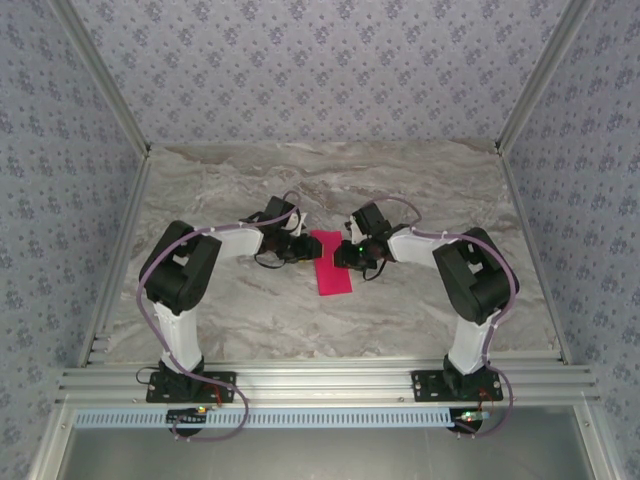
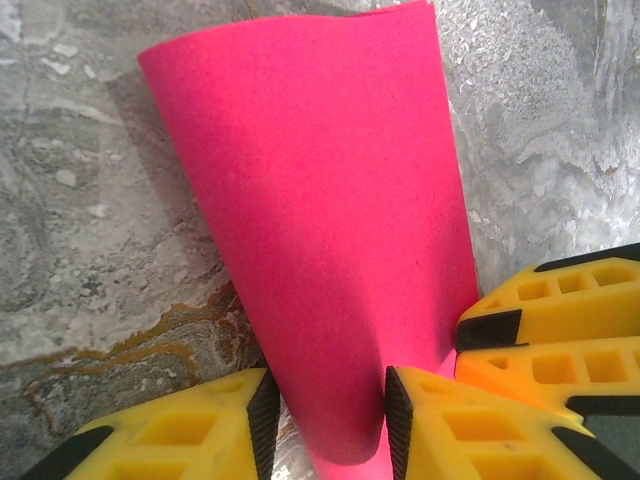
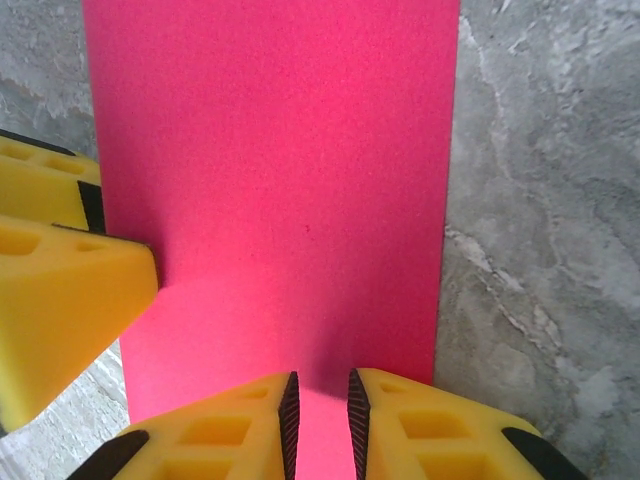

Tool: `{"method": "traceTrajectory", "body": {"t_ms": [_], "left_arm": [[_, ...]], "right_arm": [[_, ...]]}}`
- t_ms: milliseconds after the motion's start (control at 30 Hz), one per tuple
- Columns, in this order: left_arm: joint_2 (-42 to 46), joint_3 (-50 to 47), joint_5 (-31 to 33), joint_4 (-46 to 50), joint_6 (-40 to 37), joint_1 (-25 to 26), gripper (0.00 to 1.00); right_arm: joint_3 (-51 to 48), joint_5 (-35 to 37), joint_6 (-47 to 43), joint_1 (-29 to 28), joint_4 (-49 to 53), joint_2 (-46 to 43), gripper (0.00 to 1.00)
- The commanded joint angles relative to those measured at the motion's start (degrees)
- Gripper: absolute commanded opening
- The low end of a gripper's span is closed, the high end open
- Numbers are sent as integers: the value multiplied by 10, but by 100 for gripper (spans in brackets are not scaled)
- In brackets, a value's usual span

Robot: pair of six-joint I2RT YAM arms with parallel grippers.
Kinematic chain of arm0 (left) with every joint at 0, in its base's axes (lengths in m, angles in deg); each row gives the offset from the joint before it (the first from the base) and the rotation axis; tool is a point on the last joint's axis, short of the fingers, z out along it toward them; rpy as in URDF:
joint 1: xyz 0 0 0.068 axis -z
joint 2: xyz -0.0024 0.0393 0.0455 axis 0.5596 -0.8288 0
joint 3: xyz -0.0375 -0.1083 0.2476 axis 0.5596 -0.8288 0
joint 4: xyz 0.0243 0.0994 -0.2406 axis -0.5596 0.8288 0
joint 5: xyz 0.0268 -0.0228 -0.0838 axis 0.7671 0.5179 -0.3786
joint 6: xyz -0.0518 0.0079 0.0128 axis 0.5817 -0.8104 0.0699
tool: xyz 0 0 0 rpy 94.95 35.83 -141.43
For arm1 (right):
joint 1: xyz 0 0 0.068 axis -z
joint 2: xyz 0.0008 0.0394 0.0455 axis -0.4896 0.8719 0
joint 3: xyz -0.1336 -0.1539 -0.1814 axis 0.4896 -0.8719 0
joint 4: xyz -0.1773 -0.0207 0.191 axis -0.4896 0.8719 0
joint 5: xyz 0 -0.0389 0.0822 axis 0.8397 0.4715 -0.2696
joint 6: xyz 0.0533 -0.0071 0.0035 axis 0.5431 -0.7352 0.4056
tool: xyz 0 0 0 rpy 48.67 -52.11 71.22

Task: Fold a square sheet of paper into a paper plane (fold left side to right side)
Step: Hold the square sheet of paper at the center of the table.

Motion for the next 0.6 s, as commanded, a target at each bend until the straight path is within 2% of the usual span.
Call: {"method": "traceTrajectory", "body": {"t_ms": [0,167,367,567], "left_arm": [[-9,-7,46,43,-20,5,38],[39,6,49,68,-31,-5,45],[113,-29,-1,35,-21,-30,50],[112,-62,-107,-61,24,-17,36]], "right_arm": [[7,28,-8,-4,58,23,26],[6,38,-11,-6,76,31,25],[7,37,-8,-8,77,43,25],[13,39,-10,-11,79,48,25]]}}
